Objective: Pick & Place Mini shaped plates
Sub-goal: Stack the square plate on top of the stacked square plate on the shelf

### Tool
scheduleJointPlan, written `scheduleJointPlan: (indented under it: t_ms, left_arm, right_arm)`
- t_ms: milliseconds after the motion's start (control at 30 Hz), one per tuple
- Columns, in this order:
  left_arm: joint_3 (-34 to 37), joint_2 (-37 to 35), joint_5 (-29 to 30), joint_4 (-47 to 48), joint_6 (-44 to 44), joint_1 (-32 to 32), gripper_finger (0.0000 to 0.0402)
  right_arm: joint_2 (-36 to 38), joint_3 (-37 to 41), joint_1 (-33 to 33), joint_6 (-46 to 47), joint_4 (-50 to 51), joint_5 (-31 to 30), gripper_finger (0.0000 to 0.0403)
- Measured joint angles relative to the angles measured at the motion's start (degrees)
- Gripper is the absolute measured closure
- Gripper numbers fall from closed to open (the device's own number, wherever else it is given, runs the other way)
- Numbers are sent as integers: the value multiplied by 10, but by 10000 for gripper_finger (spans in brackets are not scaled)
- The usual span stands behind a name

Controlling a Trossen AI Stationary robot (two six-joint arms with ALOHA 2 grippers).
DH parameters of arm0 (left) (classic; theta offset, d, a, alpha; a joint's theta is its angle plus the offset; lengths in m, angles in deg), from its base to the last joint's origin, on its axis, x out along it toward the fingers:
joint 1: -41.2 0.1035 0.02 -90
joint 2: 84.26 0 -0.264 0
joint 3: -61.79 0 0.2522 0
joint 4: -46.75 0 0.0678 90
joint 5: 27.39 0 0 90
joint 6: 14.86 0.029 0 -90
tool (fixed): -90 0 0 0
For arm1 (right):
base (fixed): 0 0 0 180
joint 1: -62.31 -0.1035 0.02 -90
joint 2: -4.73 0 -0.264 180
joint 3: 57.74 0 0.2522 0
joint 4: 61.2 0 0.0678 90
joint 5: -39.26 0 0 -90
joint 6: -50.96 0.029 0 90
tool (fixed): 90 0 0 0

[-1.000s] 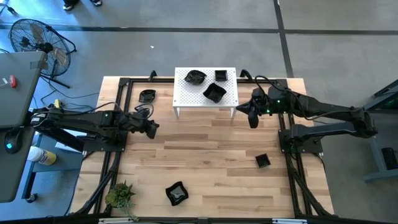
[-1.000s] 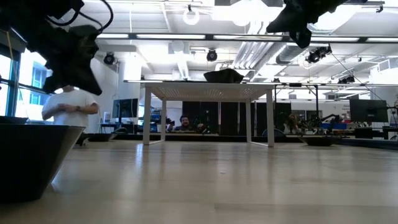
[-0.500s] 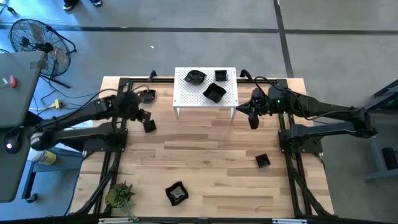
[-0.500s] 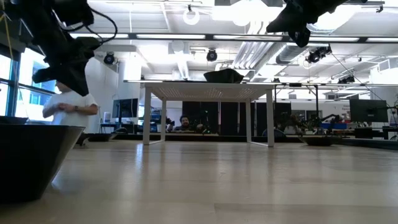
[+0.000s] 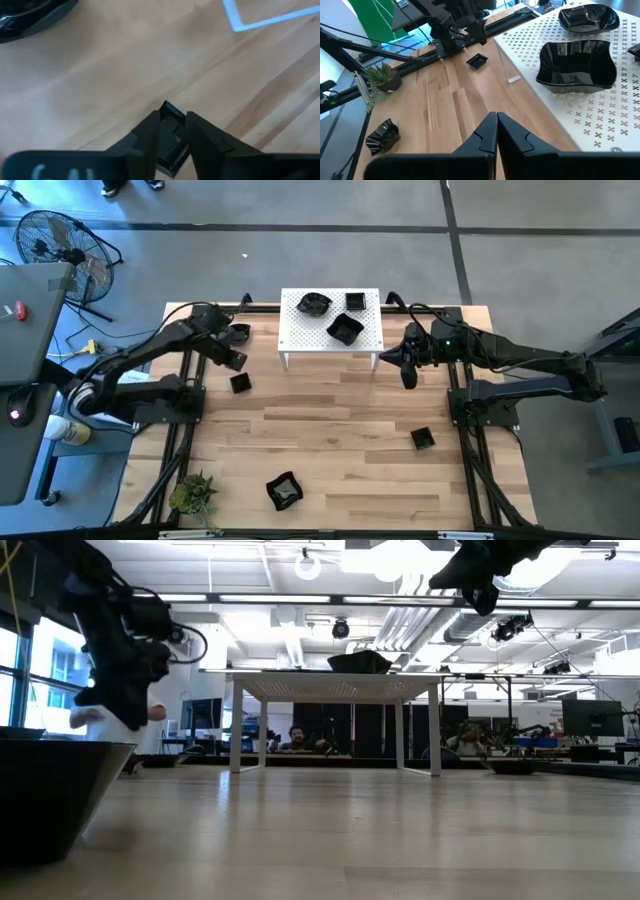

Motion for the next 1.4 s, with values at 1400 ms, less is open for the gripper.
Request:
scheduleJointPlan:
  t_ms: [1400]
  left_arm:
    - [0,192,-28,-29,68,-1,345]
  right_arm:
    - [0,0,0,8,0,-7,397]
